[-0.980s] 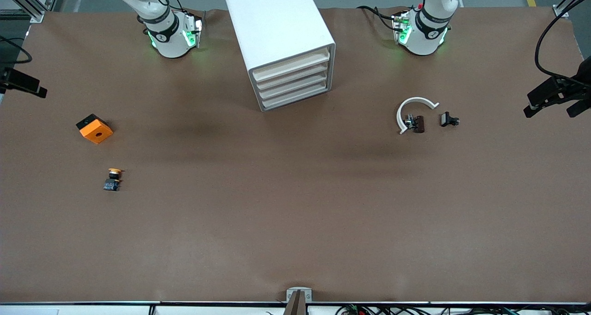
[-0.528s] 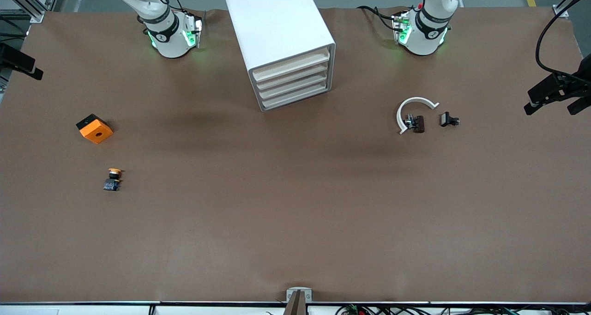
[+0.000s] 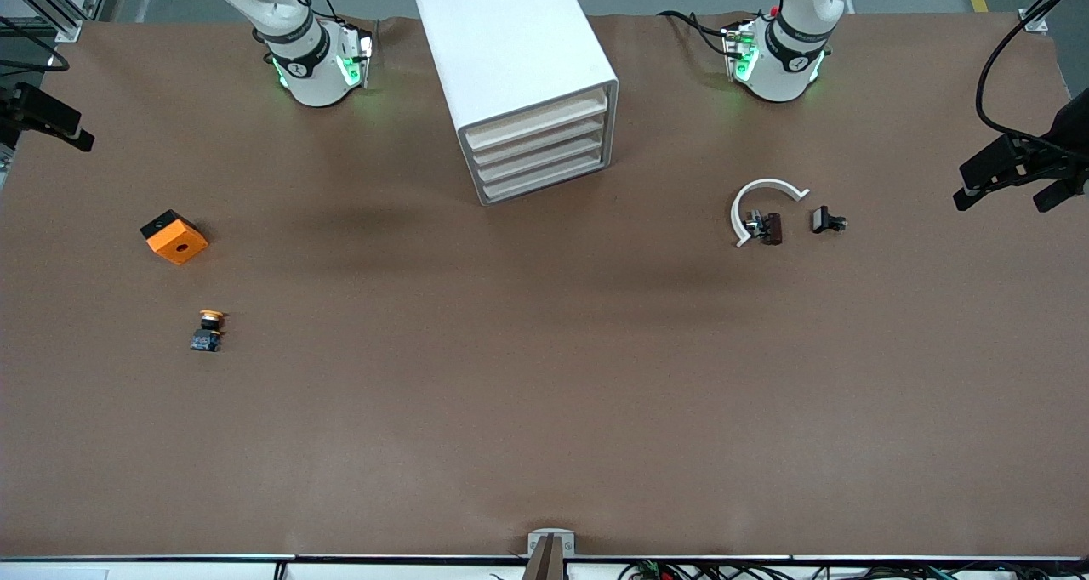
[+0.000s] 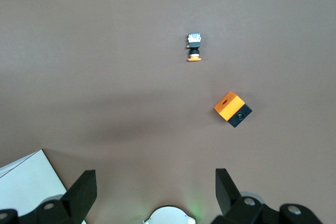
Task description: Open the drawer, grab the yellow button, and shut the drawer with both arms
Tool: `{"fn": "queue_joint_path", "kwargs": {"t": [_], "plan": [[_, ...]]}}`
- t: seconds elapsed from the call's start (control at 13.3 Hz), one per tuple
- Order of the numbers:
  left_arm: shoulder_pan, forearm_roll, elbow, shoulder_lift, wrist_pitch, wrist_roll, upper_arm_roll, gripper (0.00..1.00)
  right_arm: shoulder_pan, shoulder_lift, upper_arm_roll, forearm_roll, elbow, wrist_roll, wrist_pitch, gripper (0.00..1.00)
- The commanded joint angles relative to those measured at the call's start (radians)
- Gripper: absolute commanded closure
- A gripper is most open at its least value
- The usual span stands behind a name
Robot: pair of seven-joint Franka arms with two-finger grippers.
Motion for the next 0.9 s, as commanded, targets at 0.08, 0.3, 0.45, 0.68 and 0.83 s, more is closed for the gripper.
{"fn": "queue_joint_path", "kwargs": {"t": [0.08, 0.3, 0.45, 0.68, 0.83], "plan": [[-0.003, 0.012, 0.043, 0.009, -0.064, -0.003, -0.004, 0.0, 0.001, -0.029, 0.0, 0.002, -0.013, 0.002, 0.016, 0.0], [-0.005, 0.012, 0.054, 0.012, -0.107, -0.03, -0.004, 0.0, 0.02, -0.031, 0.007, -0.027, -0.002, -0.009, 0.012, 0.0], [-0.005, 0.012, 0.054, 0.012, -0.111, -0.03, -0.004, 0.0, 0.021, -0.029, 0.006, -0.03, -0.004, -0.062, 0.012, 0.0], [-0.005, 0.018, 0.054, 0.012, -0.111, -0.029, -0.004, 0.0, 0.03, -0.028, 0.007, -0.025, -0.006, -0.061, 0.022, 0.0], [-0.005, 0.017, 0.054, 0.012, -0.111, -0.029, -0.004, 0.0, 0.026, -0.028, 0.004, 0.002, -0.006, -0.056, 0.023, 0.0]]}}
